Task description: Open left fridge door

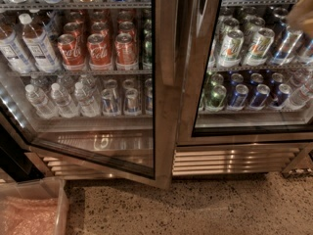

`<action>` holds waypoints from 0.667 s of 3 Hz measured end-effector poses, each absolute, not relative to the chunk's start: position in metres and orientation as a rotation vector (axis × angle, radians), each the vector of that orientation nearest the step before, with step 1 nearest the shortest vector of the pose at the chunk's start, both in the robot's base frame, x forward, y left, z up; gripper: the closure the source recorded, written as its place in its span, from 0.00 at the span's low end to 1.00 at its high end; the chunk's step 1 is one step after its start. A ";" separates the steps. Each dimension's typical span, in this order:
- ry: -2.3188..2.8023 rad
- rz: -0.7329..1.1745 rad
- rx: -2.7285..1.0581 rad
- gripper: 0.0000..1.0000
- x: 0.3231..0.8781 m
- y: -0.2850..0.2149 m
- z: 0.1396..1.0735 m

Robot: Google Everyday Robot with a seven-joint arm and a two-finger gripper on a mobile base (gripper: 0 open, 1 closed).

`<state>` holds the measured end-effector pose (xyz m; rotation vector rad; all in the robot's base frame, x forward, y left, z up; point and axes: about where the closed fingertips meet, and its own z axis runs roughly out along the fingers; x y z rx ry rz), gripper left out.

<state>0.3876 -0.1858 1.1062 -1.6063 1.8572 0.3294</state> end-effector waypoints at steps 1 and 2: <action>1.919 0.165 -1.434 1.00 0.363 -0.253 1.148; 1.929 0.096 -1.378 1.00 0.359 -0.285 1.150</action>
Offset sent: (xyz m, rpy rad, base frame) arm -0.0494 -0.1347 -0.0063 -0.0655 -0.0068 -0.2330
